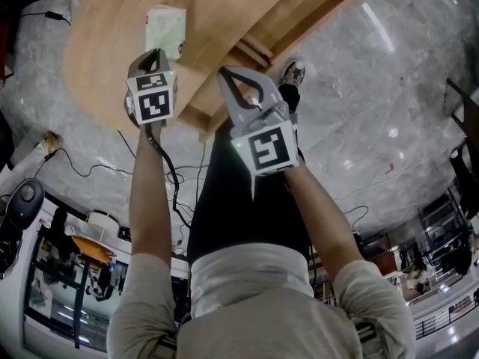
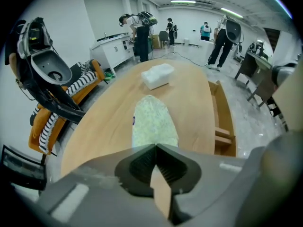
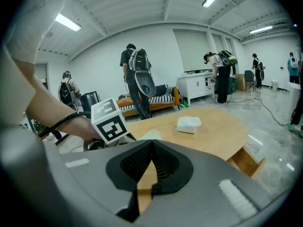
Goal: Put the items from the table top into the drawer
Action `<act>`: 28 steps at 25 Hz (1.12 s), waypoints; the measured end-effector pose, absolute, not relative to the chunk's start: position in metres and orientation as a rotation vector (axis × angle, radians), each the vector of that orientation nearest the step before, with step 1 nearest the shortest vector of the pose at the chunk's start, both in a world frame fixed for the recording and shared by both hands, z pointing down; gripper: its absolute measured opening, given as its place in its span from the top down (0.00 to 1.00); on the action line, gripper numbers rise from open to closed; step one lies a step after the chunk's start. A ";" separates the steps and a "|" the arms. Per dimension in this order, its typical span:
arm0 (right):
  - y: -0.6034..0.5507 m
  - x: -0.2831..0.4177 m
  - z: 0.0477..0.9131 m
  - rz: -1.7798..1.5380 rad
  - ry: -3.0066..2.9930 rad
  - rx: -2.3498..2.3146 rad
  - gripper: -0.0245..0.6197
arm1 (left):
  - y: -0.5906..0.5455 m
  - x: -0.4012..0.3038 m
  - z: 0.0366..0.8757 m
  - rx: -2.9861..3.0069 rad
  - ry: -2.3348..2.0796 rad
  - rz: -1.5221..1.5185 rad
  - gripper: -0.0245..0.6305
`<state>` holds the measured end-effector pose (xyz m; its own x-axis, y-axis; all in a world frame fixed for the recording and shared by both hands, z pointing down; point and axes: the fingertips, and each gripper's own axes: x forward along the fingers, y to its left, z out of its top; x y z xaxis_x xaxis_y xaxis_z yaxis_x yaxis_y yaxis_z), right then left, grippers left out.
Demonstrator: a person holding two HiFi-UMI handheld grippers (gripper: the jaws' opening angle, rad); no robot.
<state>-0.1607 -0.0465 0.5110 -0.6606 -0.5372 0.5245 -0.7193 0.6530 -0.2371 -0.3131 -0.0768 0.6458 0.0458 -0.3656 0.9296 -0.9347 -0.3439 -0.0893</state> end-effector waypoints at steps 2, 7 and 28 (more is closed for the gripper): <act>-0.047 -0.158 0.510 0.606 -2.462 0.991 0.95 | -0.076 -0.305 0.642 1.771 -1.307 1.280 0.93; -0.047 -0.146 0.511 0.604 -2.459 1.006 0.95 | -0.074 -0.272 0.639 1.818 -1.269 1.268 0.93; -0.054 -0.027 0.523 0.697 -2.373 1.216 0.95 | -0.083 -0.099 0.636 1.994 -1.067 1.281 0.93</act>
